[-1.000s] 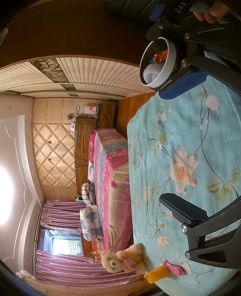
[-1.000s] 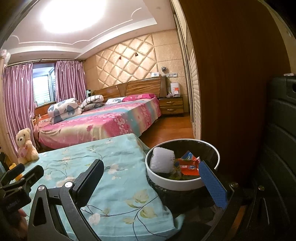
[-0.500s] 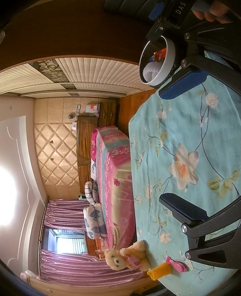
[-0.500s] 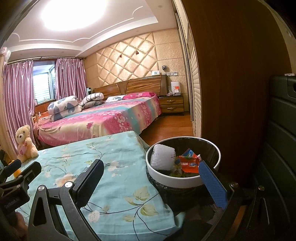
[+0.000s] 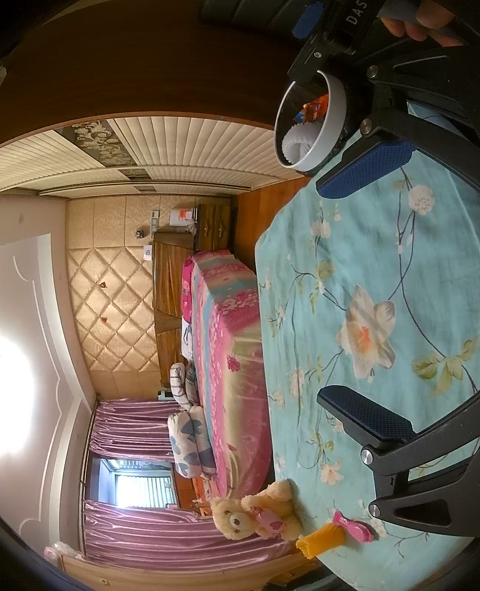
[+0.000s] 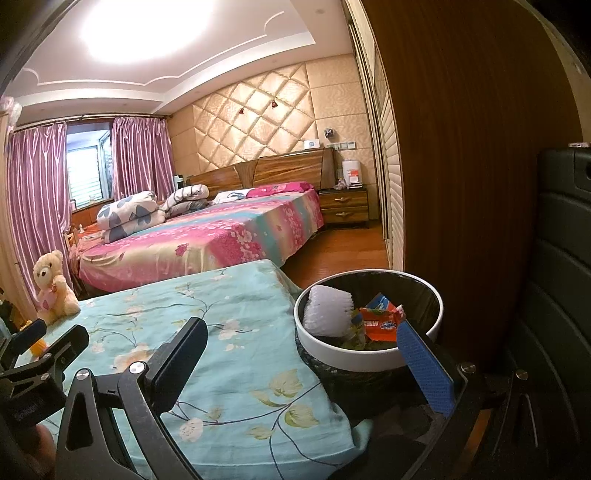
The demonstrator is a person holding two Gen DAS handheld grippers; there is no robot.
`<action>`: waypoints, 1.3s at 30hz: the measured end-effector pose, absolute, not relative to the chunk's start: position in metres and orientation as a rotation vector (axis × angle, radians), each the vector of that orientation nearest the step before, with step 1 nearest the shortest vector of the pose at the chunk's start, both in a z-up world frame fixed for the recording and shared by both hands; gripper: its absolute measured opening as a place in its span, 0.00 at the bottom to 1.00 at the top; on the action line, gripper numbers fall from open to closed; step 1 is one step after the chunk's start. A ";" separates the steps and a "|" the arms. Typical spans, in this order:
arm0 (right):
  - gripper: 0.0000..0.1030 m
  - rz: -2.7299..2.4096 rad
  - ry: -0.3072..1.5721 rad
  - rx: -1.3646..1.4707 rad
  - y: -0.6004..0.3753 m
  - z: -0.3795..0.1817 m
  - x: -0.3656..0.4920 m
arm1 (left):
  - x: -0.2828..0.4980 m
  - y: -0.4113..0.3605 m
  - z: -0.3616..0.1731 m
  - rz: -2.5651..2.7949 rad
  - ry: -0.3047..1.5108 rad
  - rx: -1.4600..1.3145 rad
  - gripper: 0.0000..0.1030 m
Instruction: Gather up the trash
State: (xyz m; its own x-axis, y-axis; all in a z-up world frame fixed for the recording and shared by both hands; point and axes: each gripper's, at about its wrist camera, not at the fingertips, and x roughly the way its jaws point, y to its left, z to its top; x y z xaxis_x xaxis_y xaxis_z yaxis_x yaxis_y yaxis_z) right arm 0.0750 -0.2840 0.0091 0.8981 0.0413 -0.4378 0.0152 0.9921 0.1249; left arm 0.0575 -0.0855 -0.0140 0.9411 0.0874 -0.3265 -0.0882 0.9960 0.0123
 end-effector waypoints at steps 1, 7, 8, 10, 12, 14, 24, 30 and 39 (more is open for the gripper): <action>1.00 0.014 0.456 0.127 -0.284 0.009 0.075 | 0.058 -0.085 -0.014 0.089 0.334 -0.003 0.99; 1.00 0.014 0.456 0.124 -0.283 0.010 0.074 | 0.058 -0.085 -0.014 0.082 0.340 -0.005 0.99; 1.00 0.015 0.456 0.124 -0.283 0.010 0.074 | 0.059 -0.085 -0.014 0.081 0.343 -0.005 0.99; 1.00 0.015 0.456 0.124 -0.283 0.010 0.074 | 0.059 -0.084 -0.013 0.080 0.343 -0.003 0.99; 1.00 0.012 0.457 0.122 -0.283 0.010 0.073 | 0.059 -0.084 -0.013 0.079 0.343 -0.005 0.99; 1.00 0.012 0.458 0.119 -0.282 0.010 0.074 | 0.059 -0.084 -0.013 0.081 0.342 -0.004 0.99; 1.00 0.013 0.460 0.118 -0.281 0.011 0.073 | 0.059 -0.084 -0.013 0.077 0.343 -0.002 0.99; 1.00 0.018 0.463 0.118 -0.281 0.011 0.072 | 0.060 -0.082 -0.013 0.071 0.346 0.000 0.99; 1.00 0.027 0.463 0.112 -0.280 0.013 0.072 | 0.060 -0.081 -0.014 0.068 0.348 0.001 0.99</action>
